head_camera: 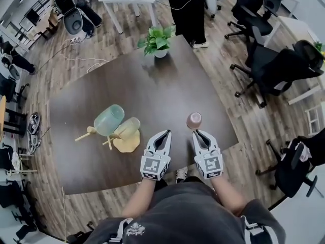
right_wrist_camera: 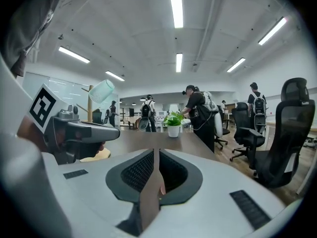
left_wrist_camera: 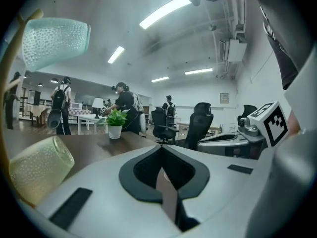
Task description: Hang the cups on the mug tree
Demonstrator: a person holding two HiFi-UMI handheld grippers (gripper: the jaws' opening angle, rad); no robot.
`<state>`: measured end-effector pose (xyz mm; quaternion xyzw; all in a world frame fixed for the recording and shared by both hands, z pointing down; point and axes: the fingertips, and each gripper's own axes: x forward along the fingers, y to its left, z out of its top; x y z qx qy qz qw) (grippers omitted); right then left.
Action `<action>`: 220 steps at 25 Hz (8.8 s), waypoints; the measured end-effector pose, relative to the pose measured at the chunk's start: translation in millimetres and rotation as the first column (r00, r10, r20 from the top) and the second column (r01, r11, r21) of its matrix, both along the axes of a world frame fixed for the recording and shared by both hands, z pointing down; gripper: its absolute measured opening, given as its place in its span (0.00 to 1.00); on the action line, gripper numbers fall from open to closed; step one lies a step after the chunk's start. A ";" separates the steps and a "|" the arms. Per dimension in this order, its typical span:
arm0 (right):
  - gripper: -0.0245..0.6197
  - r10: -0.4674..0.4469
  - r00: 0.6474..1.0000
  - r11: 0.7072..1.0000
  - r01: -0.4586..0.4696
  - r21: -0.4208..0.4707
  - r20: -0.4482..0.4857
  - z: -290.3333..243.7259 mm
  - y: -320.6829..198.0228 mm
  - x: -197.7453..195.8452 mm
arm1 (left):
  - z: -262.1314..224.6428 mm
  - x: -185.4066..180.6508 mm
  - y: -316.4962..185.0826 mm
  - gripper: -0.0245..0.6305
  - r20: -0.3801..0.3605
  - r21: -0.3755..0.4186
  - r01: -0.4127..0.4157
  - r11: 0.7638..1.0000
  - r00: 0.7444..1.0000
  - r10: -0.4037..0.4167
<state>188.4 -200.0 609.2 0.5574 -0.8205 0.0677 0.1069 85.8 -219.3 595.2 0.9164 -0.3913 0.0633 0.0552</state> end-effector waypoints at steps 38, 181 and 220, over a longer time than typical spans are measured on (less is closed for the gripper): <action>0.52 0.089 0.995 0.976 -0.096 -0.195 -0.045 80.5 -60.4 24.7 | 27.2 -2.2 -7.4 0.04 0.064 -0.071 0.050 0.996 0.997 -0.045; 0.52 -0.162 0.979 0.985 0.167 0.034 -0.126 -58.8 29.6 -324.0 | -57.1 -324.6 119.6 0.04 -0.118 0.036 0.338 0.940 0.936 -0.332; 0.08 -0.172 0.984 0.969 0.177 0.172 -0.045 -113.1 177.0 -263.6 | -85.7 -254.9 214.8 0.04 -0.102 0.098 0.233 0.967 0.969 -0.223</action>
